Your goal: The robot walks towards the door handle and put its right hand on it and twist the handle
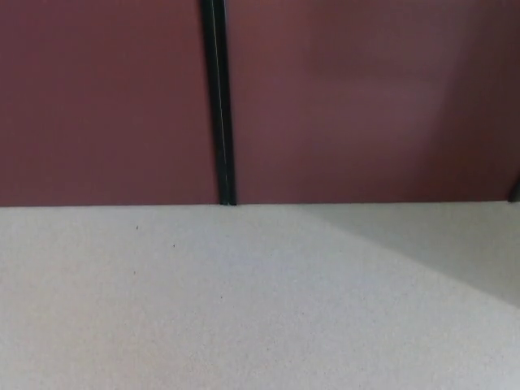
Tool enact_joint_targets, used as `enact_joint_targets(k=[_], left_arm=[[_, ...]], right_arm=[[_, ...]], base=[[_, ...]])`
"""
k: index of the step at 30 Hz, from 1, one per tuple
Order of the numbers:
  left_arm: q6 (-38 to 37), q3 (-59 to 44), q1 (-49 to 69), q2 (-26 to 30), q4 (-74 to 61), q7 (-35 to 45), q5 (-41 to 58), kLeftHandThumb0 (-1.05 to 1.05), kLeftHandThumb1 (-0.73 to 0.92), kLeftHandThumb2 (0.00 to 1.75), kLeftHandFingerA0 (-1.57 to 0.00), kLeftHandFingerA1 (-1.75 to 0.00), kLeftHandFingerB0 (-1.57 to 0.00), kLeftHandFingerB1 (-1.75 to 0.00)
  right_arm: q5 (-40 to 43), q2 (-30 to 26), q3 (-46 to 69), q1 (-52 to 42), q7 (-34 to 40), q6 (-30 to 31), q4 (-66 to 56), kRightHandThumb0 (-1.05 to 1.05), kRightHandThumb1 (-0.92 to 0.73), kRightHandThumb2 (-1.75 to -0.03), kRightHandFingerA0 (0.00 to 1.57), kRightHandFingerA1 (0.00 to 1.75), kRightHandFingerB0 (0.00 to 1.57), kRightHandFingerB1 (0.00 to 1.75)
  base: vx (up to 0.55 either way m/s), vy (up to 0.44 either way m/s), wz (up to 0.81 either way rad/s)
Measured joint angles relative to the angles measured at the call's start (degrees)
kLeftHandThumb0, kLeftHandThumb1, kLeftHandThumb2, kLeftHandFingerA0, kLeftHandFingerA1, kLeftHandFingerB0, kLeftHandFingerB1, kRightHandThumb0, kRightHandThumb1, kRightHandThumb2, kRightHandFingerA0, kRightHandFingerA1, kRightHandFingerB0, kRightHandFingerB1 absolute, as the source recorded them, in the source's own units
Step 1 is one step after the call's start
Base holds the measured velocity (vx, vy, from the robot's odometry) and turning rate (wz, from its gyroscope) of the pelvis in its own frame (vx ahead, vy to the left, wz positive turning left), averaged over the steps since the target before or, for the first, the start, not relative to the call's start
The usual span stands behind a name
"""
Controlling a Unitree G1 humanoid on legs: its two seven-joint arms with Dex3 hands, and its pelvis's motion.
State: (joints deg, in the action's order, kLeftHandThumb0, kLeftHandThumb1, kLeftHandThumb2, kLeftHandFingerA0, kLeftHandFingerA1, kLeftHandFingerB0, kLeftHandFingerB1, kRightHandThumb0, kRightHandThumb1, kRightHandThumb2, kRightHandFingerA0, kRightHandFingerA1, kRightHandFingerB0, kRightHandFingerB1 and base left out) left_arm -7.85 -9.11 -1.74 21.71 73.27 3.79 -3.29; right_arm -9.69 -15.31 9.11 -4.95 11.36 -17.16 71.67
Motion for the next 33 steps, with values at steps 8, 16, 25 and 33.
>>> enact_joint_targets(k=[8,16,25,33], left_arm=[[-1.7,-0.5,0.2,0.0,1.2,0.6,0.0,-0.2,0.45,0.76,-0.58,-0.77,-0.42,-0.69],[-2.4,-0.4,0.2,0.3,1.7,0.6,-0.2,-0.2,0.45,0.76,-0.6,-0.77,-0.42,-0.69],[-3.0,0.0,0.5,0.2,1.8,0.5,-0.2,-0.2,0.45,0.75,-0.64,-0.79,-0.42,-0.69],[-3.3,-0.5,1.3,1.1,2.0,0.7,-0.1,-0.19,0.45,0.77,-0.59,-0.77,-0.41,-0.69]], right_arm=[[0.1,0.0,-0.1,-0.1,1.7,-3.1,1.3,-0.2,-0.65,-0.59,0.68,0.52,0.56,0.45],[0.1,0.2,0.0,0.1,2.3,-4.1,2.0,-0.19,-0.65,-0.59,0.68,0.52,0.56,0.45],[0.7,-0.2,0.4,-0.3,2.9,-4.4,2.2,-0.19,-0.66,-0.59,0.68,0.52,0.56,0.45],[1.3,0.6,0.2,-0.9,3.0,-4.7,2.4,-0.19,-0.65,-0.59,0.68,0.52,0.56,0.45]], base=[[0.0,0.0,0.0],[0.03,-0.008,0.11],[0.05,0.003,-0.01],[0.25,0.135,0.01]])
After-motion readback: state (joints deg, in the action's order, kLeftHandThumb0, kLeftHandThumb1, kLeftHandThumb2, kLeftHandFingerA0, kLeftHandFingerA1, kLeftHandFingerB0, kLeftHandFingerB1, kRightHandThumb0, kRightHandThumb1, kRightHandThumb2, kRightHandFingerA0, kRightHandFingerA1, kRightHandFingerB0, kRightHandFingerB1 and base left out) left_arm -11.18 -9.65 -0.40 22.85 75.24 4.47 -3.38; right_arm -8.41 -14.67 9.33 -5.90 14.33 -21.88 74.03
